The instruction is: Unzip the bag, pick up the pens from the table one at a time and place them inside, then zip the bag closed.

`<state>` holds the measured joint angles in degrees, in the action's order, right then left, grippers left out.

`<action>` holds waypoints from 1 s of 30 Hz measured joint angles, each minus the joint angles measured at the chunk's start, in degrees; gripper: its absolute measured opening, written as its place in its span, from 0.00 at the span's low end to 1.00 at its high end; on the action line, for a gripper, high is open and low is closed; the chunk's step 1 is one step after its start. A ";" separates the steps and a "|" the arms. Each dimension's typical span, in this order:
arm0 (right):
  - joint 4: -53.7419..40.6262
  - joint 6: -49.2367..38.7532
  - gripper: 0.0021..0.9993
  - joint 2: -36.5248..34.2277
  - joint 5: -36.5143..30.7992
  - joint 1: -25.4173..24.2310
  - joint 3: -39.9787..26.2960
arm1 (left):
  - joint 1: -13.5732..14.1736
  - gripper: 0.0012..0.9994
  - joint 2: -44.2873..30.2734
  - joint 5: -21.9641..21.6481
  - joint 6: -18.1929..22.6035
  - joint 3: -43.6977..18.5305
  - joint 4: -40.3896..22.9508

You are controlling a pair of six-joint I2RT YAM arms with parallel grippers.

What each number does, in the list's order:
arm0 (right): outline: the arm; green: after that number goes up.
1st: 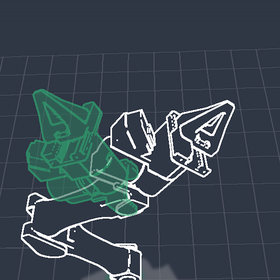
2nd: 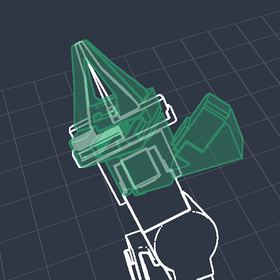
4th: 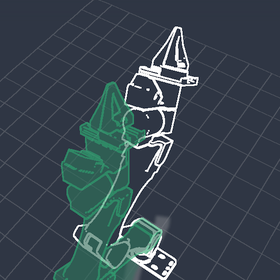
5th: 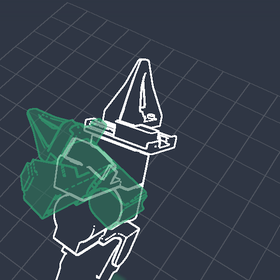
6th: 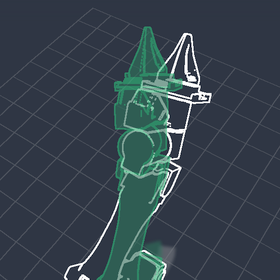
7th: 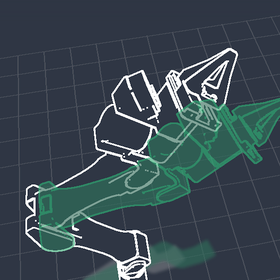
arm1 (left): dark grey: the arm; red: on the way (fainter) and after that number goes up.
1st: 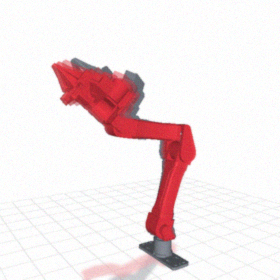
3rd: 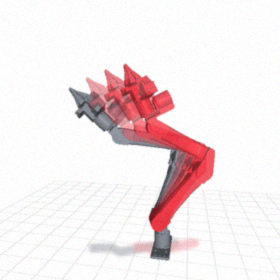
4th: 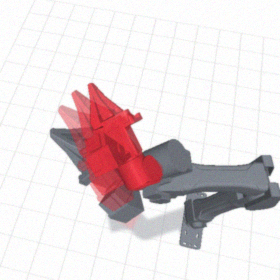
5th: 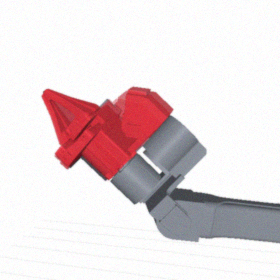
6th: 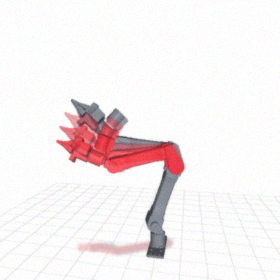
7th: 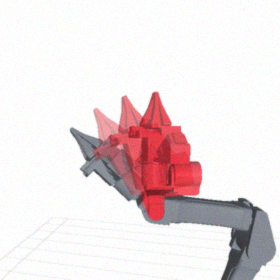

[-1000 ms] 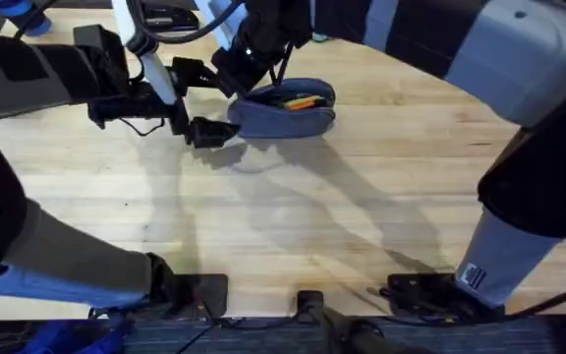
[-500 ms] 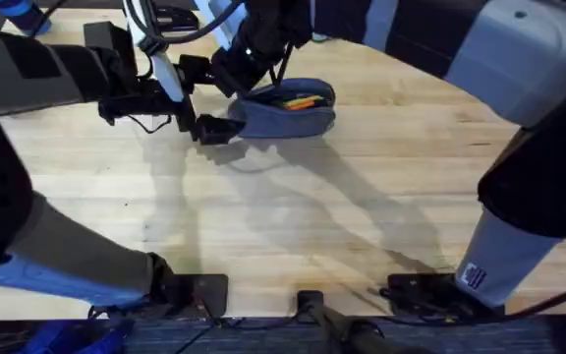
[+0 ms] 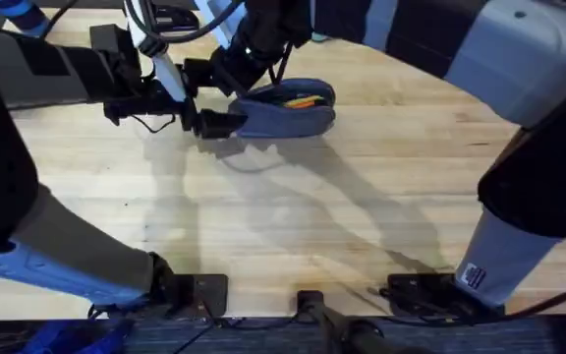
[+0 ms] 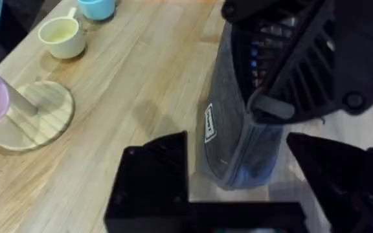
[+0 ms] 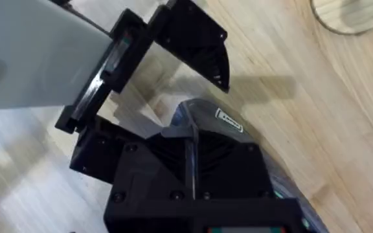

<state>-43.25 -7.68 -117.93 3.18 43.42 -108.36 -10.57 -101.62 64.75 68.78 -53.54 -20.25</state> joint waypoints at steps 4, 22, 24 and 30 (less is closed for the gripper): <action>0.38 0.00 0.03 0.02 -0.11 0.00 0.00 | 0.85 0.47 0.00 -0.02 -0.16 0.00 0.13; -2.54 0.01 0.03 0.00 -3.26 -0.69 0.00 | 1.45 0.04 -0.07 -0.69 -0.05 0.00 0.15; -3.03 0.00 0.03 0.00 -3.89 -0.97 0.00 | 1.45 0.04 -0.07 -0.66 -0.05 0.00 0.15; -4.19 -0.24 0.03 0.00 -4.26 -2.03 0.00 | 1.67 0.04 -0.07 -0.50 -0.05 0.00 0.20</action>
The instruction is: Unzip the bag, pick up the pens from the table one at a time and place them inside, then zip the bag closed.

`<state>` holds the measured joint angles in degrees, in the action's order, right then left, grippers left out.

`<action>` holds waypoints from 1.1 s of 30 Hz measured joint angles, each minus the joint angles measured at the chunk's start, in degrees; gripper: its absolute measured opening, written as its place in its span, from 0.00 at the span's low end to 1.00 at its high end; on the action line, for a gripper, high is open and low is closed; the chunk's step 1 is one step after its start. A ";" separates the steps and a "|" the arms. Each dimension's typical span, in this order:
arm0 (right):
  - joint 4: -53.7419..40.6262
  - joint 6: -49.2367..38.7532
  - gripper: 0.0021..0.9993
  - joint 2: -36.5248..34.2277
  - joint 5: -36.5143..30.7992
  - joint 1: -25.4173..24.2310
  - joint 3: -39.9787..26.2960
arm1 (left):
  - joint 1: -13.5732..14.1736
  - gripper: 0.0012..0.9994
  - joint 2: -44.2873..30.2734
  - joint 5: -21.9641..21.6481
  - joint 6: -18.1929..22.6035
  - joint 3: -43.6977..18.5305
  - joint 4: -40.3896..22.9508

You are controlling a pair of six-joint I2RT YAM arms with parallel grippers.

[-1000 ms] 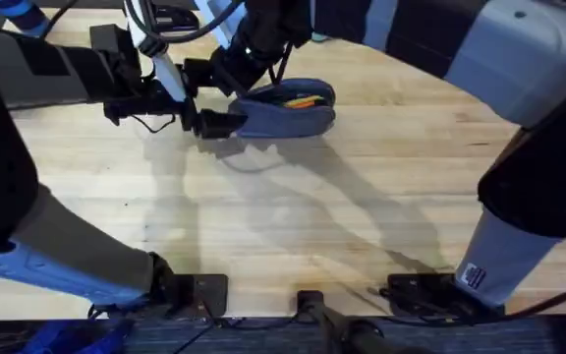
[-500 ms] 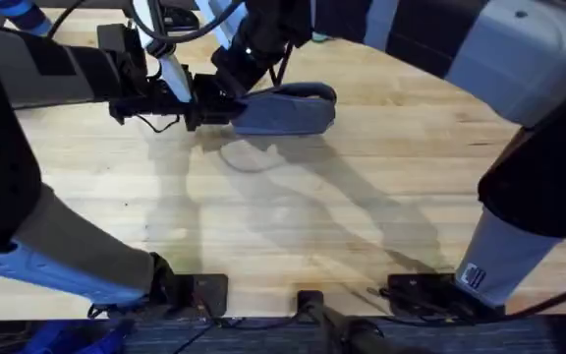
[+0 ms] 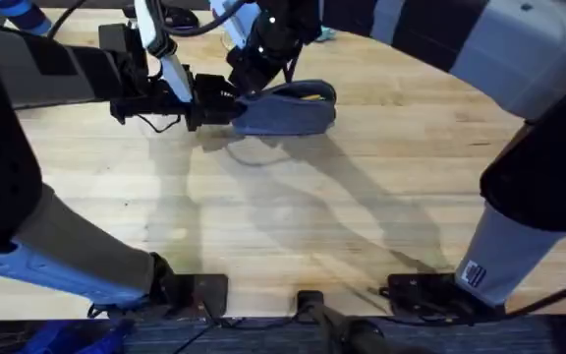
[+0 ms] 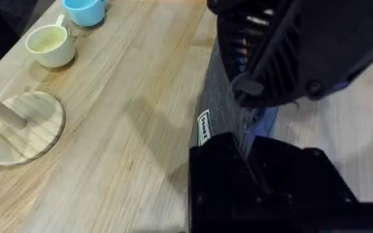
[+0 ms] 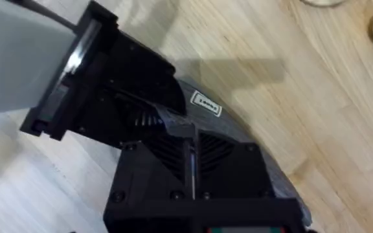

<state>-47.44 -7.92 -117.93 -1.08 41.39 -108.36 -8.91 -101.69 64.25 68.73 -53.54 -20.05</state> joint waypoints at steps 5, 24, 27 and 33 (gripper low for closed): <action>-0.63 -0.56 0.03 0.01 0.13 -1.01 0.00 | 0.05 0.04 0.00 0.26 0.00 0.00 0.11; -2.60 -3.16 0.03 2.35 -0.90 -6.09 0.00 | 0.20 0.04 -0.25 0.05 -0.01 -0.13 -0.10; -2.64 -3.26 0.03 4.16 -2.81 -9.05 0.00 | 0.20 0.04 -0.39 0.05 -0.01 -0.13 -0.11; -2.86 -3.29 0.03 5.20 -4.09 -10.56 -0.02 | 0.20 0.04 -0.39 0.05 -0.02 -0.13 -0.11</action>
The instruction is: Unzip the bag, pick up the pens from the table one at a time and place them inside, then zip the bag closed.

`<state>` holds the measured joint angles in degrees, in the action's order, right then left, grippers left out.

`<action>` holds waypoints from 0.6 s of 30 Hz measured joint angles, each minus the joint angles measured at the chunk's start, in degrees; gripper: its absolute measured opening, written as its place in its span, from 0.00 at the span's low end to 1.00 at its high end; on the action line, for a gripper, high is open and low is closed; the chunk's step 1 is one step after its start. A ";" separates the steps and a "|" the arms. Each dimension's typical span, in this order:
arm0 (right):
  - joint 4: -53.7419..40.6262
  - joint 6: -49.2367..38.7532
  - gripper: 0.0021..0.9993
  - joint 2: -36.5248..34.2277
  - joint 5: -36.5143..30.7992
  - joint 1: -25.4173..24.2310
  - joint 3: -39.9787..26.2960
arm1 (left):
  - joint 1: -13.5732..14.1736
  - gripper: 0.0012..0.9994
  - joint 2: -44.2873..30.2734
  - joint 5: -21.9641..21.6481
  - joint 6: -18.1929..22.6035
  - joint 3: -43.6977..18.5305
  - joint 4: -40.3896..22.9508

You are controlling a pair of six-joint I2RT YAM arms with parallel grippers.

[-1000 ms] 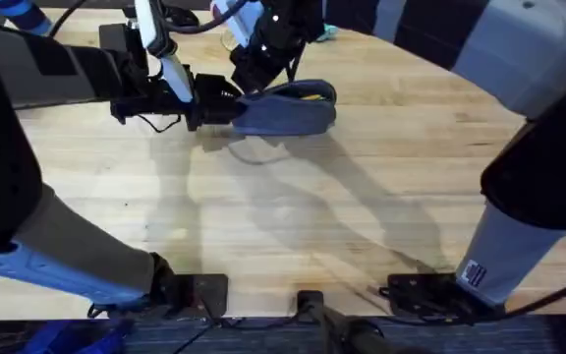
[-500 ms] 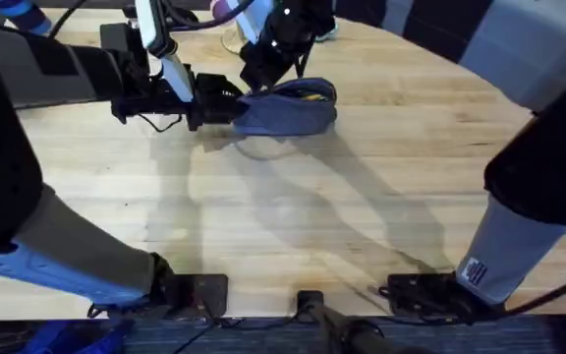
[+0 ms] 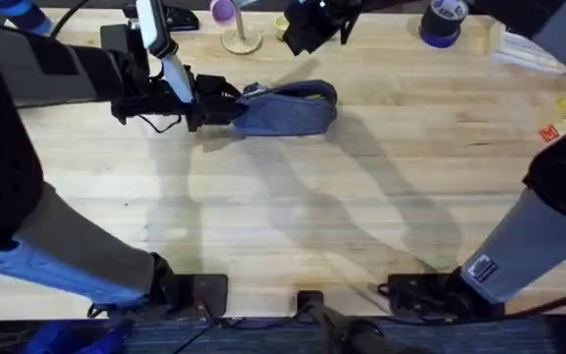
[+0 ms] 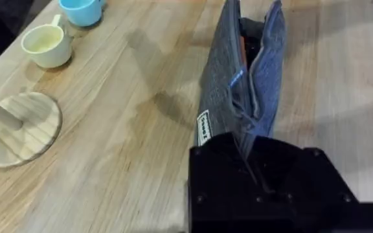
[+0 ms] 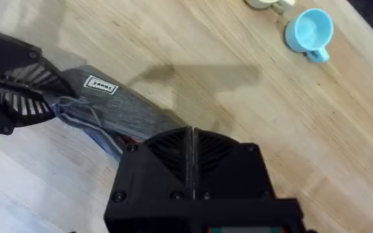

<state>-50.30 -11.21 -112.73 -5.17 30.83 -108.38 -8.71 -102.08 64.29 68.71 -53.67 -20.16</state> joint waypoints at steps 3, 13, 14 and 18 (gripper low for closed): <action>-0.05 -0.18 0.03 0.00 0.00 0.00 0.00 | -0.02 0.04 0.00 0.00 0.00 0.00 0.00; -0.19 -0.82 0.40 2.75 0.02 -0.31 0.00 | -0.02 0.04 0.00 0.00 0.00 0.00 0.00; -0.20 -0.82 0.55 3.49 0.11 -0.31 0.00 | -0.02 0.04 0.00 0.00 0.00 0.00 0.00; -0.22 -1.02 0.98 6.02 1.92 -0.31 0.00 | -0.02 0.04 0.00 0.00 0.00 0.00 0.00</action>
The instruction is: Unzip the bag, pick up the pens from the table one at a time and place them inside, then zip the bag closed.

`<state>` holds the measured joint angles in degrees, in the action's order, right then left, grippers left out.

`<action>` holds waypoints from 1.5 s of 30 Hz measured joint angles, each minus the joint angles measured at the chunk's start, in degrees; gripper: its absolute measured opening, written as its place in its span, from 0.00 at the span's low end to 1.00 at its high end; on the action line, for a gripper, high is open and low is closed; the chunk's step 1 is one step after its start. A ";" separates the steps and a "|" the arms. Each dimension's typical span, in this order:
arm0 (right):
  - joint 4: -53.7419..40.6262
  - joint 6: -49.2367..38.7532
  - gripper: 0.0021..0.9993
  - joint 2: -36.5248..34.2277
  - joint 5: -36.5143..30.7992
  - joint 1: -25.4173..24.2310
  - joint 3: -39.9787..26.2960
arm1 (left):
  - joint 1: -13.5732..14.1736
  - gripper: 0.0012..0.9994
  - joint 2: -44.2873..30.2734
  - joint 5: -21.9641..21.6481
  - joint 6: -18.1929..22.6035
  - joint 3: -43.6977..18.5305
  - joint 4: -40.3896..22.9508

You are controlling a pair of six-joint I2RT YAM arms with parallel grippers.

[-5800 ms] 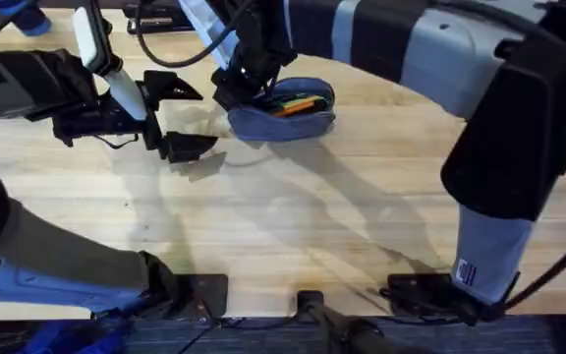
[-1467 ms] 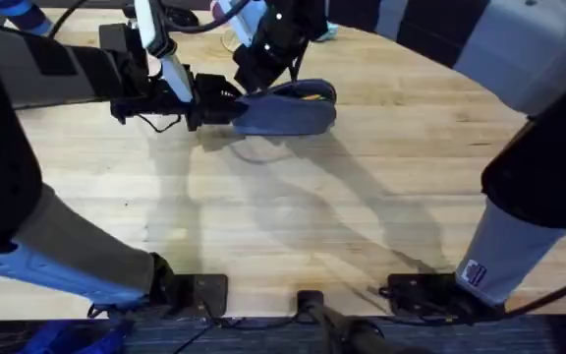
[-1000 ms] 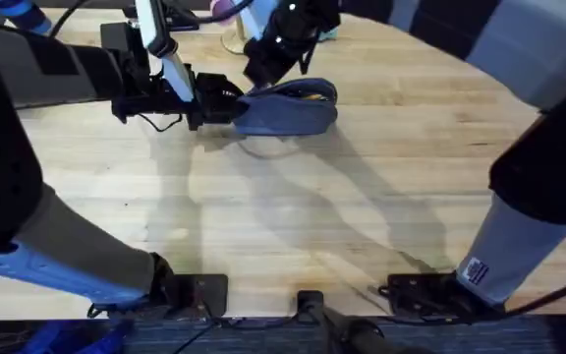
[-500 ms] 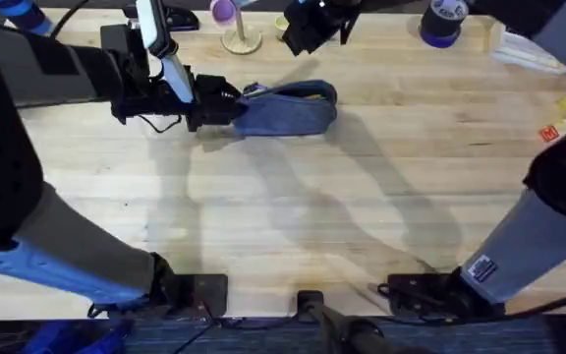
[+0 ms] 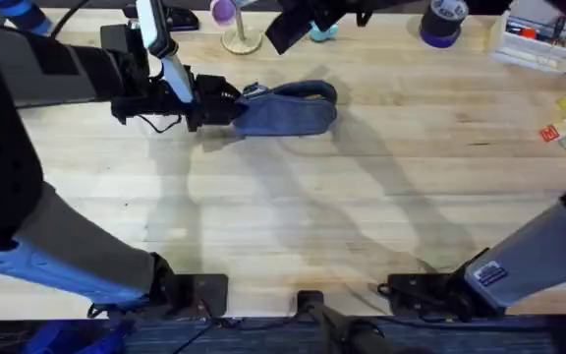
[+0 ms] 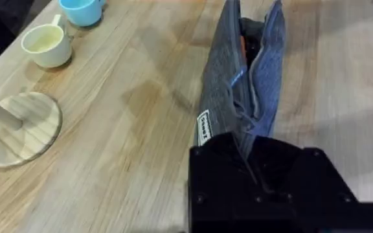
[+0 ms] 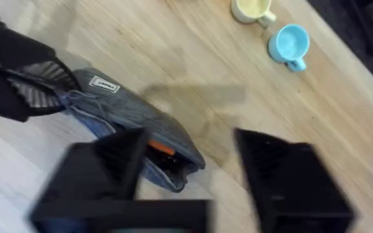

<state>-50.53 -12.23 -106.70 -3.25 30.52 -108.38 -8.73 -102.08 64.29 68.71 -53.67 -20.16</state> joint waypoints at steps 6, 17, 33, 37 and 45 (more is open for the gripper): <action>-0.59 0.02 1.00 0.97 2.95 0.00 0.00 | -0.11 0.45 0.00 0.39 0.04 0.00 0.09; -0.52 0.02 1.00 0.95 6.35 -0.02 0.00 | -0.22 0.99 0.00 0.50 -0.17 -0.01 0.04; -4.81 2.02 1.00 0.92 11.26 6.56 0.00 | -7.79 0.99 0.00 2.14 -0.18 -0.02 -8.22; -4.63 6.72 1.00 -0.79 11.63 8.43 0.00 | -10.28 0.99 0.04 2.08 -0.14 -0.02 -10.73; -2.15 15.68 1.00 -2.82 11.72 9.03 0.00 | -11.45 0.99 0.48 0.59 -0.15 -0.02 -11.85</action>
<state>-52.67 3.45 -109.52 8.47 39.55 -108.38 -20.18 -101.60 64.88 68.55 -53.69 -32.01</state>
